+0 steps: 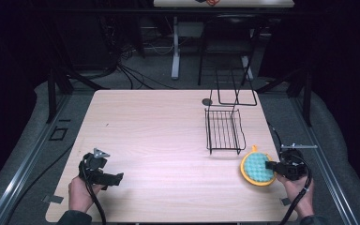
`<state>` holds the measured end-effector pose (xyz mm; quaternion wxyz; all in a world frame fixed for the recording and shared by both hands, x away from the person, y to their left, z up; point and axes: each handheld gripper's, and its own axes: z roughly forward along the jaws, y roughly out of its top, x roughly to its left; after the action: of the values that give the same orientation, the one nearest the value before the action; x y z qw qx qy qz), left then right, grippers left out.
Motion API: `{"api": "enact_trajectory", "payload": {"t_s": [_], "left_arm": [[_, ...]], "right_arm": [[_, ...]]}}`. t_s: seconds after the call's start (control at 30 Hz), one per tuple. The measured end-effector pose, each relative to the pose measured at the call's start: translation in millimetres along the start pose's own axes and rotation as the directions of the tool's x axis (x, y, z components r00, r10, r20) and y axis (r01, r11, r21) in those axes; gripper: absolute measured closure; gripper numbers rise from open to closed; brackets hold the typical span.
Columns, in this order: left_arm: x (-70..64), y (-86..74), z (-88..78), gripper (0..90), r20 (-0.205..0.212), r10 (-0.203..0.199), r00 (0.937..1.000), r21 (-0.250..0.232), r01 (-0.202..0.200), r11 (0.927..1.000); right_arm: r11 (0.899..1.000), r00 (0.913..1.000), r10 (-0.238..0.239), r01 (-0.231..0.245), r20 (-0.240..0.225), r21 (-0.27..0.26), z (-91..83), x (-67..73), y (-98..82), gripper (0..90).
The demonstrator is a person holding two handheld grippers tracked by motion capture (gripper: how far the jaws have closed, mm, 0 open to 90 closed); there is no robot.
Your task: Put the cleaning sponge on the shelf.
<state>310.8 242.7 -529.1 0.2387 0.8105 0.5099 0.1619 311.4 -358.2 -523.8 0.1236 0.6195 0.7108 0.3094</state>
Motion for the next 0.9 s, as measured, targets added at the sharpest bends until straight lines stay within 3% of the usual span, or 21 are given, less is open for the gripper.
{"api": "enact_trajectory", "payload": {"t_s": [0.33,0.9], "left_arm": [[0.4,0.1,0.3,0.6,0.002,-0.007,1.0000,-0.001,0.007,1.0000],[0.2,-0.5,0.6,0.5,-0.002,-0.005,1.0000,-0.001,0.005,1.0000]], "right_arm": [[0.999,0.9998,-0.016,0.016,-0.007,-0.031,-22.4,4.8,-1.2,87.2],[0.996,0.9973,-0.072,0.071,-0.016,-0.057,-36.3,16.1,5.7,87.2]]}}
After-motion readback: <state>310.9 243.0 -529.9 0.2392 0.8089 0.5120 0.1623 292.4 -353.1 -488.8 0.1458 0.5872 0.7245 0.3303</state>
